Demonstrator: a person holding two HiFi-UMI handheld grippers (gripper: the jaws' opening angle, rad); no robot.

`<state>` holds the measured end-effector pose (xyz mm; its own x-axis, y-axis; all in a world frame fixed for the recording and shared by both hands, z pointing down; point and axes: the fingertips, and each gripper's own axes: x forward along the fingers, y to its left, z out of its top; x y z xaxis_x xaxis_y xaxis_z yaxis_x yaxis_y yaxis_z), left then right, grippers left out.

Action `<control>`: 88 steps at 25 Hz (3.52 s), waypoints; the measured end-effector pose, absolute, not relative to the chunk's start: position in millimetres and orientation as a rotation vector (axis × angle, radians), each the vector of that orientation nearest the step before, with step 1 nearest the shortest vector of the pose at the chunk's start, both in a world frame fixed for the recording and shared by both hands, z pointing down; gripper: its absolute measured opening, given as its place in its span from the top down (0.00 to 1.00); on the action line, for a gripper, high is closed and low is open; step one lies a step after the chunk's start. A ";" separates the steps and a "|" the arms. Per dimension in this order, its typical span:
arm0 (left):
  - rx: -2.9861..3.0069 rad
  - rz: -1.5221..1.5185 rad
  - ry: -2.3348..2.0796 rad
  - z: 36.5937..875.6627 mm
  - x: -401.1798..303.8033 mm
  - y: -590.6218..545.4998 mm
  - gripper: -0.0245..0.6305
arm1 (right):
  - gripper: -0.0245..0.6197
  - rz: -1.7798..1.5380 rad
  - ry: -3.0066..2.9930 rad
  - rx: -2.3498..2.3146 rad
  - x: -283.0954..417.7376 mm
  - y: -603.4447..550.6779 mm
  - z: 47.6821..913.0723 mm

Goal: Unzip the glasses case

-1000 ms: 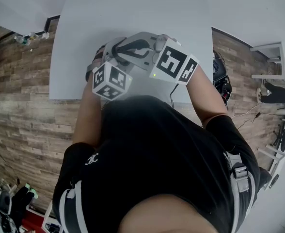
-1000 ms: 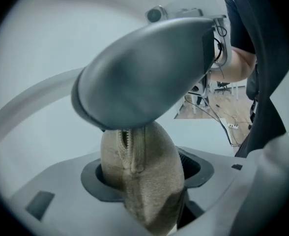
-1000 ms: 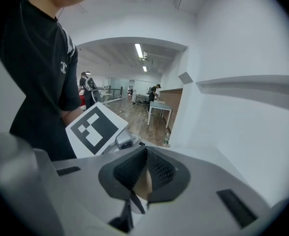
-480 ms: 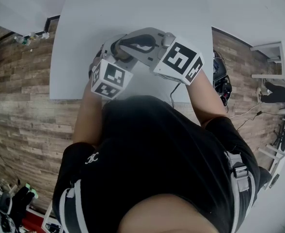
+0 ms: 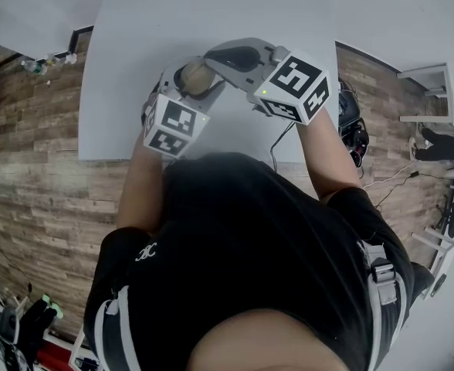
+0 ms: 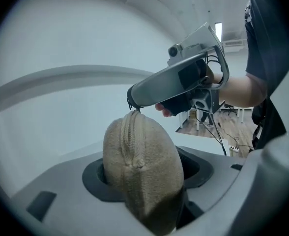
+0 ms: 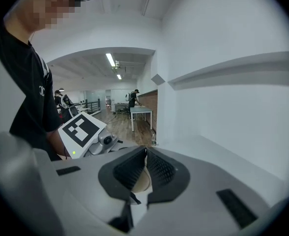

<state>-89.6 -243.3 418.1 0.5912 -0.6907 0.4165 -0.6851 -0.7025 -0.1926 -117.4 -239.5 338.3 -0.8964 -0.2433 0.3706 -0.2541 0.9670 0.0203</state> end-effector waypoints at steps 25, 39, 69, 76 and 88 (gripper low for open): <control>-3.379 0.112 0.952 358.2 -97.4 -223.0 0.52 | 0.93 0.233 -2.836 0.259 -104.7 -244.4 335.5; -3.598 0.915 0.649 327.6 -119.8 -218.0 0.52 | 0.93 0.155 -2.866 0.160 -111.9 -224.2 321.0; -3.659 1.337 1.041 371.8 -148.0 -250.6 0.52 | 0.94 0.301 -2.658 0.219 -101.0 -220.9 401.9; -3.633 1.457 1.056 372.0 -154.8 -251.8 0.52 | 0.94 0.304 -2.642 0.205 -100.2 -216.5 406.0; -3.563 1.604 1.145 375.7 -173.1 -260.8 0.52 | 0.94 0.292 -2.603 0.202 -98.4 -210.8 419.6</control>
<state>-173.1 -260.8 375.7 0.6256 -0.7090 -0.3254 -0.0776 -0.4716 0.8784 -98.4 -210.8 419.6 -0.8596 -0.0877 0.5035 -0.1970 0.9659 -0.1681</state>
